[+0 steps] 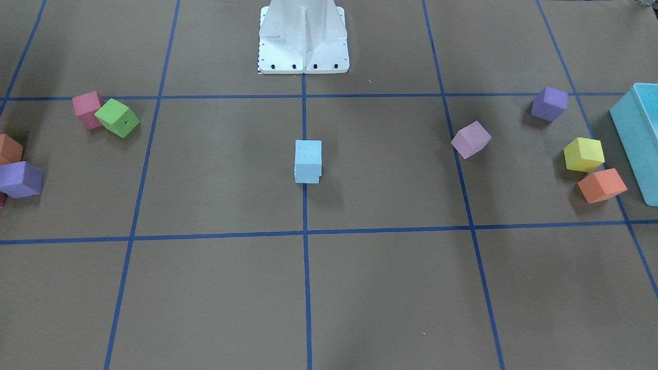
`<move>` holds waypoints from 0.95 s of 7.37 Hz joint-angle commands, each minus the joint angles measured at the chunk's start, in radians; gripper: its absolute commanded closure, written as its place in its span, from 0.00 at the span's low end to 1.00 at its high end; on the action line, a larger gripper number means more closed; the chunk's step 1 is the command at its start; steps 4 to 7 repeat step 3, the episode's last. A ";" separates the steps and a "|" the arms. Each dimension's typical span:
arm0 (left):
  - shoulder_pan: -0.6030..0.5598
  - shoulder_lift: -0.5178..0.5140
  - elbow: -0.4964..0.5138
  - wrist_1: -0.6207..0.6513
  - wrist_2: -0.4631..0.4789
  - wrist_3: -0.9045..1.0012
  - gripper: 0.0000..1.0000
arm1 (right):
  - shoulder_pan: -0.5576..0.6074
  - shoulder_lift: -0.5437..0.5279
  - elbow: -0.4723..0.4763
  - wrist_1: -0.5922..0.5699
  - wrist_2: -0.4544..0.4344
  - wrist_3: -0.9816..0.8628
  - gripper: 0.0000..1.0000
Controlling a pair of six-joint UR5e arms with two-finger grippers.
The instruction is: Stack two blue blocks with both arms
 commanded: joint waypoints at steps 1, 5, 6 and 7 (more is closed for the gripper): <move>0.000 0.007 -0.003 0.000 0.001 0.000 0.02 | 0.000 0.000 0.000 0.000 0.000 0.000 0.00; 0.000 0.015 -0.002 0.000 0.001 0.000 0.02 | 0.000 0.000 0.000 0.000 0.002 0.002 0.00; 0.000 0.015 -0.002 0.000 0.001 0.000 0.02 | 0.000 0.000 0.000 0.000 0.002 0.002 0.00; 0.000 0.015 -0.002 0.000 0.001 0.000 0.02 | 0.000 0.000 0.000 0.000 0.002 0.002 0.00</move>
